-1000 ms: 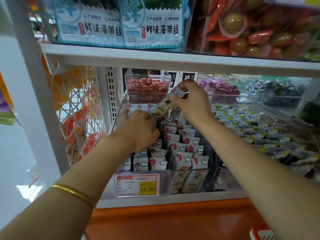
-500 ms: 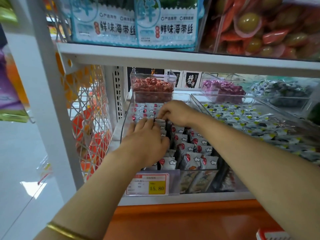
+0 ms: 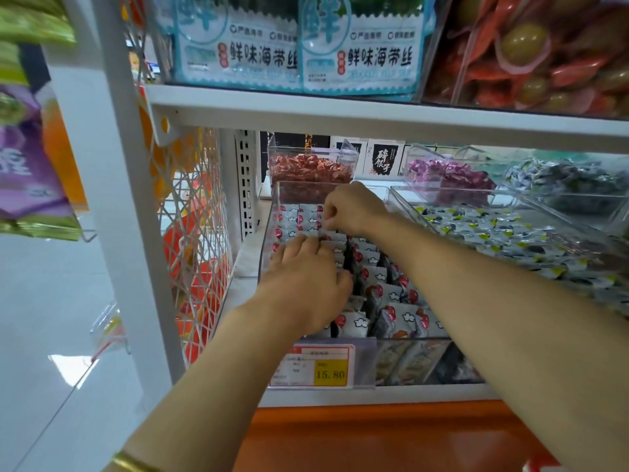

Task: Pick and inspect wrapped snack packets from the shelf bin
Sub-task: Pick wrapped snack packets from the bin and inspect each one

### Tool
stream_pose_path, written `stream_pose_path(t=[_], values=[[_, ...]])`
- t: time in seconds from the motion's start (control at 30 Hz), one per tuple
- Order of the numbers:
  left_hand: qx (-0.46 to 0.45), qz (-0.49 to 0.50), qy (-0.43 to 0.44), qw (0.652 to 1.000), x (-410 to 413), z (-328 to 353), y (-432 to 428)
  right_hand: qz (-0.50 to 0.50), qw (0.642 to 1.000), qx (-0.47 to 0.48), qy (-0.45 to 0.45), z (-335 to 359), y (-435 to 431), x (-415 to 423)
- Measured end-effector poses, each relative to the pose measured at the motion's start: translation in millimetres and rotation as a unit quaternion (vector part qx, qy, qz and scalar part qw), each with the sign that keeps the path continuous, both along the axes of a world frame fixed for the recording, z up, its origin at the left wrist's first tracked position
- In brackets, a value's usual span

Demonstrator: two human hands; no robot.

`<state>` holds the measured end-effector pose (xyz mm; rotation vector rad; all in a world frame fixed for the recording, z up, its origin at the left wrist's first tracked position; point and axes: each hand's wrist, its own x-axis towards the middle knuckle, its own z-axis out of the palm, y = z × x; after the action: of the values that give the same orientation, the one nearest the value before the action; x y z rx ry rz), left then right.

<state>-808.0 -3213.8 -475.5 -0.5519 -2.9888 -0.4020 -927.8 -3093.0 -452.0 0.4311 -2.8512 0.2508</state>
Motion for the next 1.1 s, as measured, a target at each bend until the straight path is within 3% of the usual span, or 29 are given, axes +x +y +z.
stream_pose_path(t=[0.13,0.33,0.53,0.7,0.77,0.87,1.03,1.1], values=[[0.130,0.006,0.006,0.992,4.7,8.3,-1.4,-0.001,0.981,-0.172,0.093,11.5,10.1,19.3],[0.298,0.042,0.080,0.950,28.1,17.9,-2.7,-0.057,0.886,-0.403,0.221,19.1,30.7,90.2],[0.371,0.045,0.042,0.927,57.7,19.3,-2.9,-0.062,0.801,-0.588,0.096,1.4,45.0,171.5],[0.456,0.052,-0.041,0.888,69.2,15.6,-7.5,-0.040,0.686,-0.726,0.013,-10.9,49.2,204.5],[0.488,0.050,-0.076,0.868,69.6,14.0,-8.5,-0.030,0.657,-0.753,-0.009,-12.1,50.9,210.0],[0.545,0.045,-0.110,0.830,68.6,12.5,-7.1,-0.017,0.647,-0.762,-0.036,-13.9,52.7,213.8],[0.615,0.062,-0.119,0.777,64.6,11.6,-8.3,-0.024,0.680,-0.730,-0.068,-15.1,55.4,212.8],[0.628,0.066,-0.119,0.766,63.6,11.1,-8.6,-0.022,0.654,-0.752,-0.077,-15.4,56.6,210.9]])
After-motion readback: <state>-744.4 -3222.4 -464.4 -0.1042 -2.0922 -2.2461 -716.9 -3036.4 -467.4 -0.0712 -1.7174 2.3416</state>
